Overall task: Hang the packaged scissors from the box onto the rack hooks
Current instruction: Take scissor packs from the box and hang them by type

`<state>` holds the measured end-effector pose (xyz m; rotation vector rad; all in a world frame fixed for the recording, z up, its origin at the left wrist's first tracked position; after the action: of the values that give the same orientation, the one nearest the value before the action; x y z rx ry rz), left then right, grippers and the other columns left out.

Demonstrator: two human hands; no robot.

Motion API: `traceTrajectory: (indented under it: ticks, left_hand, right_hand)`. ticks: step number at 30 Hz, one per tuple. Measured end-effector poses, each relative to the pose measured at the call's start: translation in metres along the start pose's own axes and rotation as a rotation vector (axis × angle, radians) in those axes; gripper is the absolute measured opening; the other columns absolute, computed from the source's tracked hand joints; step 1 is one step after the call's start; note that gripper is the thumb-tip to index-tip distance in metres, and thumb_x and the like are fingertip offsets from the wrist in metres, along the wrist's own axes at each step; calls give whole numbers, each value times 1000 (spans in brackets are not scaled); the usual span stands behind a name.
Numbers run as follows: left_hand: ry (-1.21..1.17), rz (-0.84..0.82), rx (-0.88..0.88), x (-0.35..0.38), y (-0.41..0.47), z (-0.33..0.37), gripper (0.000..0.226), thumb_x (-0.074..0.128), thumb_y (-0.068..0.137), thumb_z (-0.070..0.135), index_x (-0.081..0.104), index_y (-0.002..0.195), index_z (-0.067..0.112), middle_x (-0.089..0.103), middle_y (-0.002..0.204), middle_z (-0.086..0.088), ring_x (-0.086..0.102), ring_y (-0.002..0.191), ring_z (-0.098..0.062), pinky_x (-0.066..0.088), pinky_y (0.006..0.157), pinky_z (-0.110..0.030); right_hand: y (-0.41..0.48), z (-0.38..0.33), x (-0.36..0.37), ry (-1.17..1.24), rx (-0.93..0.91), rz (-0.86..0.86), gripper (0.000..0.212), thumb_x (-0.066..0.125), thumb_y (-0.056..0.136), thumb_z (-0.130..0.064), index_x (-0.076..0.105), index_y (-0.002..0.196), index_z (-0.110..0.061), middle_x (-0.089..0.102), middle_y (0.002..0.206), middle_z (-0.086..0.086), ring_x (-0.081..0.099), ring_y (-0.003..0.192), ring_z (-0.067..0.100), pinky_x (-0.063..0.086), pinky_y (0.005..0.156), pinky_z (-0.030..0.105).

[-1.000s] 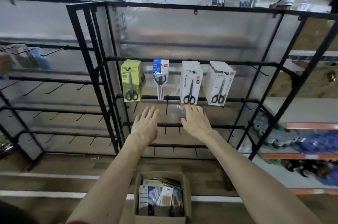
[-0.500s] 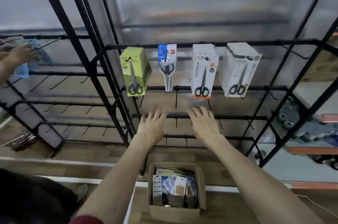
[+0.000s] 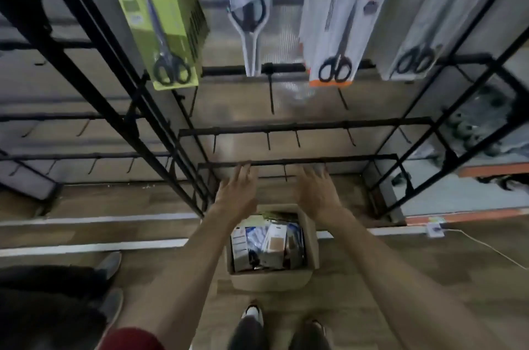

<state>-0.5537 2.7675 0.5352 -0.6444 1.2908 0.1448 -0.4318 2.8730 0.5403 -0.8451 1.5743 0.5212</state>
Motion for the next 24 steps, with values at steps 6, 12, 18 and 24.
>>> traceTrajectory:
  ticks: [6, 12, 18, 24]
  left_hand:
    - [37, -71, 3, 172, 73, -37, 72, 53, 91, 8, 21, 155, 14, 24, 158, -11, 24, 146, -34, 36, 112, -55]
    - [42, -116, -17, 396, 148, -76, 71, 60, 91, 16, 27, 153, 10, 31, 155, -12, 31, 144, -35, 35, 114, -53]
    - [59, -192, -111, 559, 215, -118, 67, 58, 96, 22, 24, 154, 14, 27, 157, -14, 29, 144, -37, 39, 111, -50]
    - [20, -240, -112, 653, 273, -141, 68, 58, 97, 24, 23, 155, 17, 19, 161, -16, 19, 149, -38, 37, 111, -57]
  right_hand:
    - [25, 54, 185, 51, 161, -87, 41, 43, 98, -16, 43, 139, -11, 49, 138, 15, 43, 126, 33, 40, 105, 43]
    - [48, 99, 404, 101, 209, -144, 37, 53, 100, -27, 46, 132, -10, 49, 137, 20, 47, 122, 39, 40, 101, 45]
    - [87, 133, 562, 138, 232, -225, 40, 45, 100, -21, 40, 140, -13, 48, 136, 16, 44, 125, 35, 38, 103, 44]
    - [128, 157, 660, 133, 290, -294, 45, 49, 98, -23, 39, 139, -7, 43, 141, 22, 37, 131, 41, 35, 106, 50]
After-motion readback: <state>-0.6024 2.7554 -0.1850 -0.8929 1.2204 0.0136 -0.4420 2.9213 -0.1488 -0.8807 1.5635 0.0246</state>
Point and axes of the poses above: each hand's wrist, its own y-axis towards the middle knuckle, its own x-axis out of the palm, z = x × y, the point moved 8 cm from there along y, towards the middle knuckle
